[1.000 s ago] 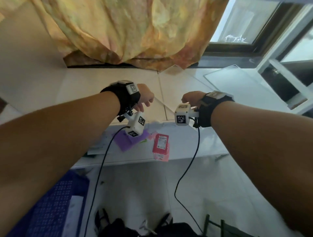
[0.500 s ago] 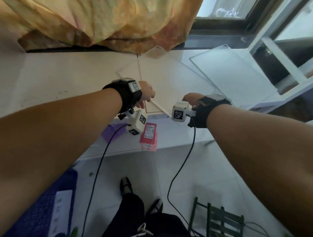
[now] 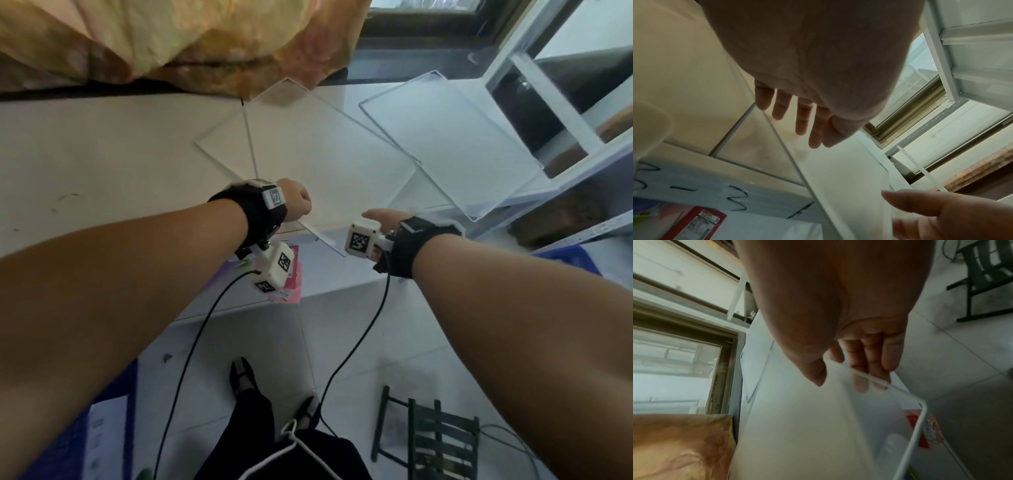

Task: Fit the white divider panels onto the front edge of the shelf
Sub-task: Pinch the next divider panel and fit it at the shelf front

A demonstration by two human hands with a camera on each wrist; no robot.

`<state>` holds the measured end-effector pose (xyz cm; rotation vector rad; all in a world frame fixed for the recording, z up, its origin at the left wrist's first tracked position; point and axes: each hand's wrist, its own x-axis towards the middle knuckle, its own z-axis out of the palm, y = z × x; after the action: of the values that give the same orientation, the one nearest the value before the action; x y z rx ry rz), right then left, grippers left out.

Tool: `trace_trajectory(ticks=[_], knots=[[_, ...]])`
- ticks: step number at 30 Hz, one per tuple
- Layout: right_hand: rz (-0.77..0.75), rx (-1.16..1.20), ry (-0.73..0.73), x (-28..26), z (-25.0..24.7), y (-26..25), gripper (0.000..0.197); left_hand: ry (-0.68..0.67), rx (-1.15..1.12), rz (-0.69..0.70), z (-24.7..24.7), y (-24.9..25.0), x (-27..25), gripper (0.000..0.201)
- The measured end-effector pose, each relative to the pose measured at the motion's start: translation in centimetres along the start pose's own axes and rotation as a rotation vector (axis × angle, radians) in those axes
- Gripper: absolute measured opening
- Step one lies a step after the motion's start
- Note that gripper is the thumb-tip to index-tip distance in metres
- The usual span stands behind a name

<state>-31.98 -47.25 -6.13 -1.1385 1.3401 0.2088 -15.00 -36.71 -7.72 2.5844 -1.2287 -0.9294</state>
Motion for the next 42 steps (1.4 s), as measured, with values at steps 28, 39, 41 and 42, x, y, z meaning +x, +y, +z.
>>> trace_trajectory(ticks=[28, 39, 41, 42], knots=[[-0.666, -0.336, -0.219, -13.5, 12.5, -9.6, 0.018, 0.139, -0.207, -0.259, -9.0, -7.2, -12.2, 0.038], [-0.646, -0.576, 0.066, -7.1, 18.2, -8.7, 0.025, 0.116, -0.258, -0.071, -5.5, -10.1, -8.1, 0.056], [-0.617, -0.578, 0.075, -6.5, 18.5, -8.2, 0.024, 0.104, -0.188, -0.038, -4.6, -11.2, -7.4, 0.065], [-0.594, -0.587, 0.079, -6.2, 18.7, -7.8, 0.024, 0.082, -0.173, -0.016, -4.0, -11.7, -7.1, 0.068]])
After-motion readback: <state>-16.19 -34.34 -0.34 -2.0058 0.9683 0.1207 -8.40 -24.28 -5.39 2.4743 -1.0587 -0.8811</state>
